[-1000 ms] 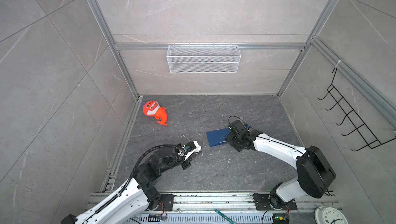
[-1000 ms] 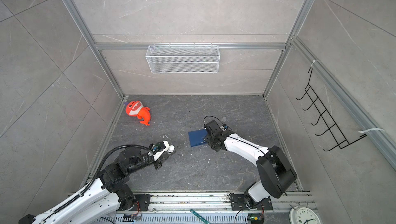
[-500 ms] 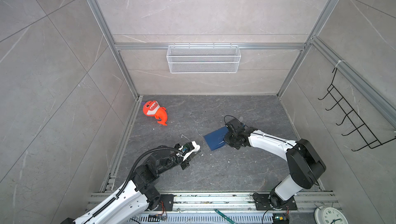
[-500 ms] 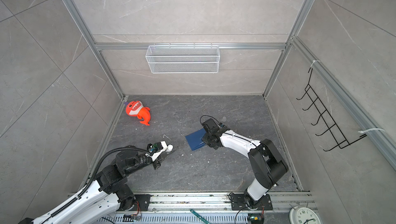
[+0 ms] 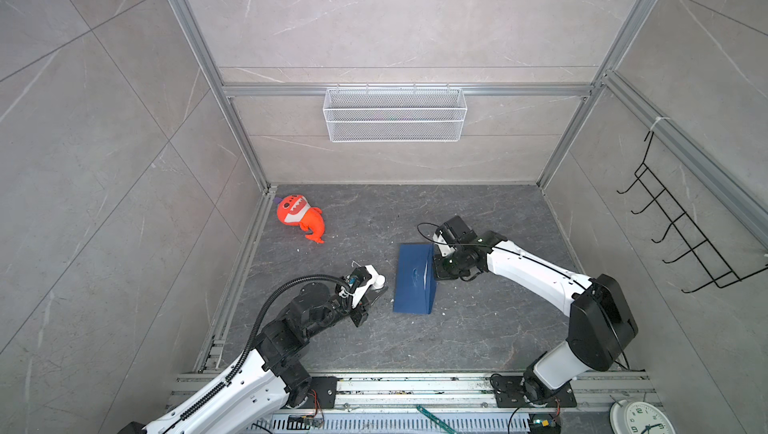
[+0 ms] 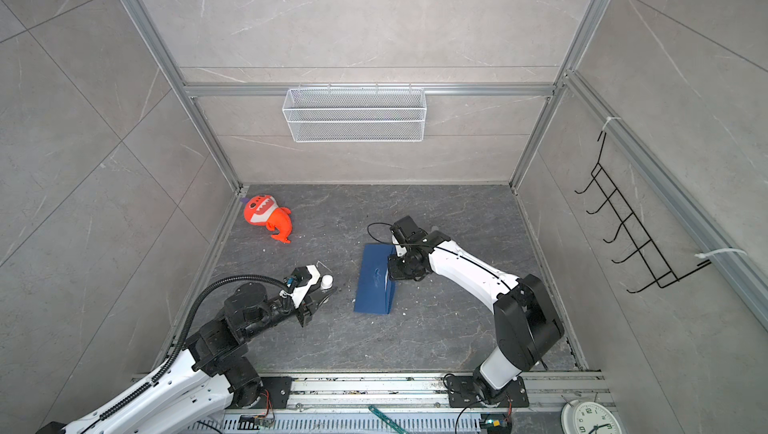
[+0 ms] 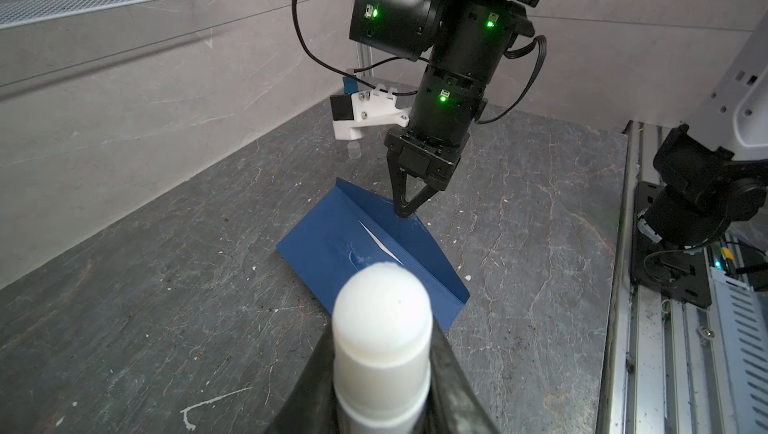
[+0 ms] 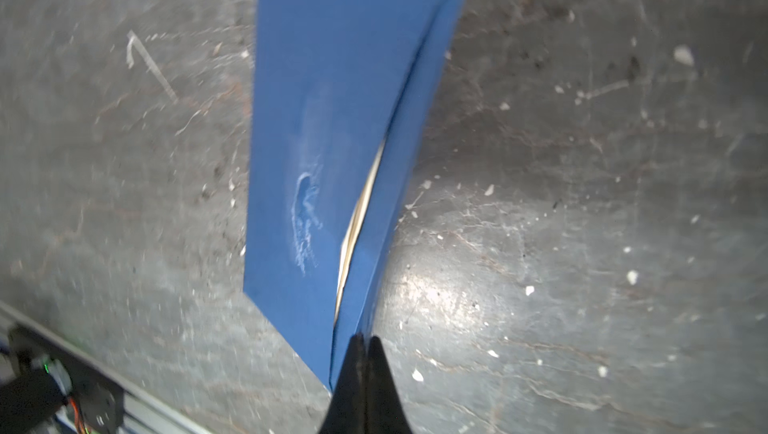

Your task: Place the letter into the envelope and seal it

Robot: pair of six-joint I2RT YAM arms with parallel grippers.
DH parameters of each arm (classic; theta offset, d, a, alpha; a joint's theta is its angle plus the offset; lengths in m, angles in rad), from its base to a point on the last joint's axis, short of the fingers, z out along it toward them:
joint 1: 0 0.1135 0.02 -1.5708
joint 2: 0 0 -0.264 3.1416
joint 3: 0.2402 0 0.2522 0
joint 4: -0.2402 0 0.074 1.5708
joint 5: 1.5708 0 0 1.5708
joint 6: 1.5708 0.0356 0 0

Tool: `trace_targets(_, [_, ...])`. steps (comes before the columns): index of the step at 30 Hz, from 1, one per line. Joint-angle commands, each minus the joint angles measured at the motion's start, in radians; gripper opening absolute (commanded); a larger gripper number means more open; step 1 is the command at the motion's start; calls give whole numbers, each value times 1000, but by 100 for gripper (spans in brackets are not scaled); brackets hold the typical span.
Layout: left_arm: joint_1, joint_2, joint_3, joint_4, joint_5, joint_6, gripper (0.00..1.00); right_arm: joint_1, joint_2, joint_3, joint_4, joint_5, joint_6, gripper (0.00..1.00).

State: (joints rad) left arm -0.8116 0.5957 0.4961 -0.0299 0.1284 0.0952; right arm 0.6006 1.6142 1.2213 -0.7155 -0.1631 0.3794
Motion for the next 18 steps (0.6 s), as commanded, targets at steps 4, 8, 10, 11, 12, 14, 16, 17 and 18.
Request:
trace_targets(4, [2, 65, -48, 199, -44, -158, 0, -1, 127, 120, -171, -54, -261, 0])
trace_targets(8, [2, 131, -64, 281, -55, -192, 0, -1, 177, 166, -187, -33, -284, 4])
trace_targets(10, [2, 159, -82, 335, -67, -209, 0, 0, 189, 186, -194, -35, -282, 10])
trace_targets(11, [2, 172, -90, 362, -76, -220, 0, -3, 191, 194, -191, -49, -278, 15])
trace_targets(12, [3, 185, -100, 392, -89, -232, 0, -4, 182, 195, -176, -75, -270, 26])
trace_targets(14, [3, 214, -109, 433, -104, -250, 0, -8, 131, 172, -124, -103, -243, 36])
trace_targets(16, [2, 250, -110, 461, -112, -260, 0, -21, 28, 104, -29, -119, -195, 41])
trace_targets(17, [3, 268, -110, 476, -114, -262, 0, -27, -17, 70, 18, -120, -172, 42])
trace_targets(18, [3, 288, -111, 495, -119, -270, 0, -38, -71, 23, 69, -117, -144, 41])
